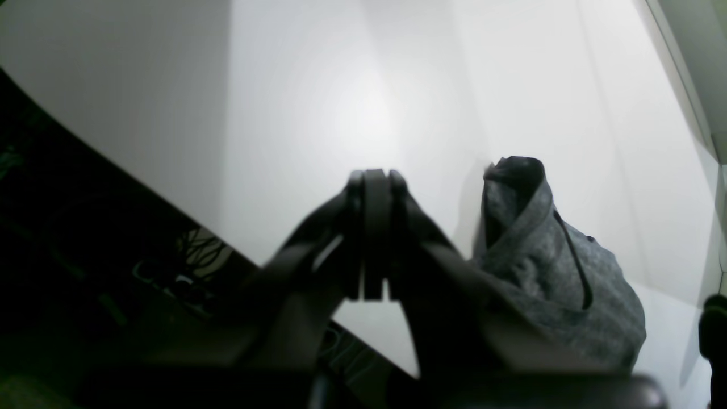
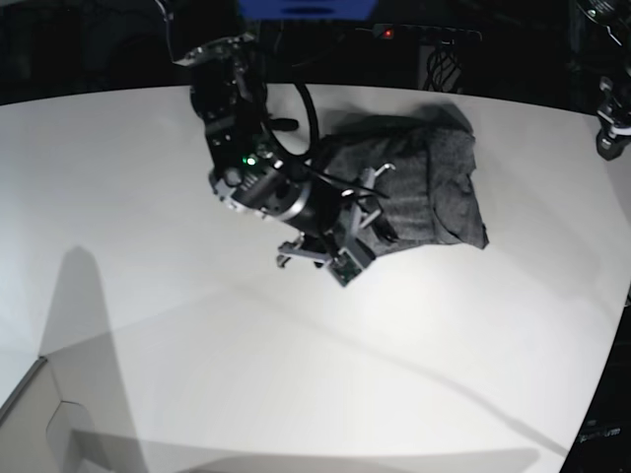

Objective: Layout the t-shirt on the table in an organized manner, then fold the t-shirt properly
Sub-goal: 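Press and tuck the folded bundle with the right gripper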

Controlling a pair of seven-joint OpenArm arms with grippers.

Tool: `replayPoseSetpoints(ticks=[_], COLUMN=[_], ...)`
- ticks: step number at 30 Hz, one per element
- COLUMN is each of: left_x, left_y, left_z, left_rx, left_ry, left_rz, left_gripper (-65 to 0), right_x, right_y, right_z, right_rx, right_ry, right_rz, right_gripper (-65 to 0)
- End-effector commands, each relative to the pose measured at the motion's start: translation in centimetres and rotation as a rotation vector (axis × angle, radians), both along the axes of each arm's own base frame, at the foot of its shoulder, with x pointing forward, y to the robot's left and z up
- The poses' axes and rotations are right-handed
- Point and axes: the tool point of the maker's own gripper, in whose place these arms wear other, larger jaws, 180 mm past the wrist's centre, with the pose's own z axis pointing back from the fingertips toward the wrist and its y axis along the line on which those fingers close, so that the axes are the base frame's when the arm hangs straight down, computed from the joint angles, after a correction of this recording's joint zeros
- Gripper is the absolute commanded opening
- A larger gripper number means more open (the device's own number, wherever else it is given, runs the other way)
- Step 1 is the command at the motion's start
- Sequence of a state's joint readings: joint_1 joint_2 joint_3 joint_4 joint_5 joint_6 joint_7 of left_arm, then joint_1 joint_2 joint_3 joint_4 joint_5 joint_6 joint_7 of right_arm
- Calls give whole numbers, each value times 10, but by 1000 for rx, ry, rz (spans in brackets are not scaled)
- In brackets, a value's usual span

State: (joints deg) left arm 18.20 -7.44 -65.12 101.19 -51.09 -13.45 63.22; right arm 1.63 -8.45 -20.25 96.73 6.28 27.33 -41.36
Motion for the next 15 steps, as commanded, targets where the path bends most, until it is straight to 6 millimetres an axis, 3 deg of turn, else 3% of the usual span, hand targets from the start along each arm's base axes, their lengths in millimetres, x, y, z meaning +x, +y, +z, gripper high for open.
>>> replayPoseSetpoints(ticks=[1, 7, 10, 15], left_x=[4, 3, 3, 4], left_y=[4, 5, 5, 5], left_z=[11, 9, 9, 9], left_rx=[21, 23, 23, 21], left_ry=[-32, -23, -23, -27], left_rz=[-3, -1, 0, -1], left_gripper=[-649, -649, -649, -649], right_x=[7, 6, 1, -11], right_y=[6, 9, 8, -14], right_z=[11, -23, -30, -50], right_rx=[32, -3, -8, -22], right_ry=[-26, 62, 83, 85], right_rz=[4, 18, 15, -2], right_gripper=[-493, -624, -627, -627])
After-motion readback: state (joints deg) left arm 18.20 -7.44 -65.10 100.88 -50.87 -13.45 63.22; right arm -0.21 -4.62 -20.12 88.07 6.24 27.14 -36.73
